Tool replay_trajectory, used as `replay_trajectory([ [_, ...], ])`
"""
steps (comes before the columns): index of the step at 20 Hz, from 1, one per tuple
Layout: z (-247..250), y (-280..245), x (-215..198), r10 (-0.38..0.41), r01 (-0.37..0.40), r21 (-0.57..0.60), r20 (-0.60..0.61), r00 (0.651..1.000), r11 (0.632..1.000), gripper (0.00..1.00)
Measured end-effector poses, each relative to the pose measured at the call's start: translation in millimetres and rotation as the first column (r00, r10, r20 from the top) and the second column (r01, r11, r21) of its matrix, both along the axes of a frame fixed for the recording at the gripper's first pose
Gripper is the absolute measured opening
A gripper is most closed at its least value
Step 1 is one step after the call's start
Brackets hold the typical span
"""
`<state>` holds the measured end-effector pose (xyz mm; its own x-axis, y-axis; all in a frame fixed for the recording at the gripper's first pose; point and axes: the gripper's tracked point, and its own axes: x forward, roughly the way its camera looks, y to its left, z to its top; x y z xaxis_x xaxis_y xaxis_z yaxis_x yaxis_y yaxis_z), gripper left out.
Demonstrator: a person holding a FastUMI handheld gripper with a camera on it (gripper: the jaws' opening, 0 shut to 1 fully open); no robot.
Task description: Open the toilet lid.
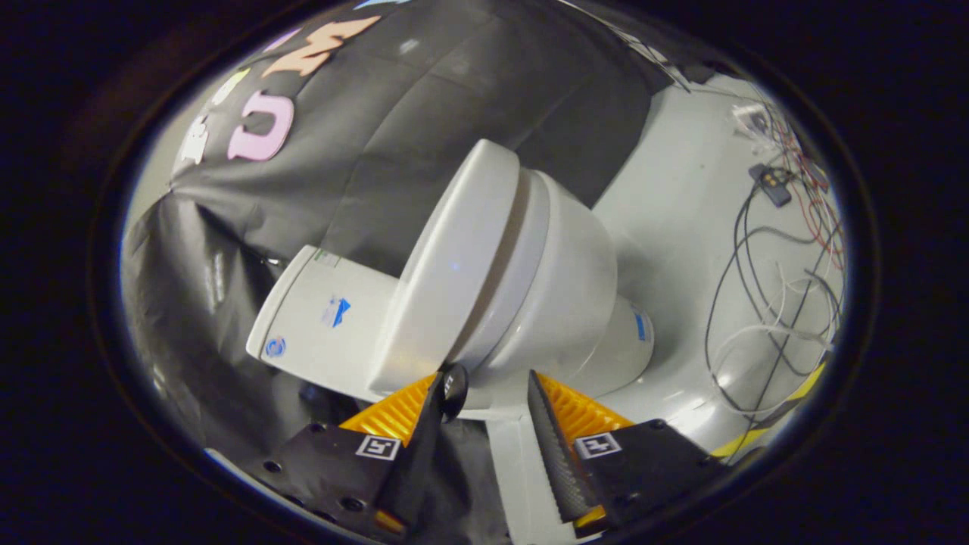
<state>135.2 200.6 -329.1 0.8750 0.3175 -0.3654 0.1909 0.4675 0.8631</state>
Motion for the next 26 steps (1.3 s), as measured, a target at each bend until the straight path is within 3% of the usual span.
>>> replay_trajectory([
  [4,0,0,-3,0.008,-0.008,0.004,-0.01,1.0,1.0,0.23],
  [8,-1,-1,-4,0.007,-0.007,0.005,-0.047,0.999,1.0,0.22],
  [11,3,-5,-5,-0.049,0.051,0.033,-0.051,0.997,0.998,0.22],
  [12,-4,3,-1,-0.032,0.036,0.046,-0.069,0.997,0.998,0.01],
  [22,17,-3,-2,-0.181,0.171,-0.076,-0.143,0.973,0.982,0.01],
  [26,37,-9,1,-0.187,0.16,-0.176,-0.149,0.971,0.971,0.01],
])
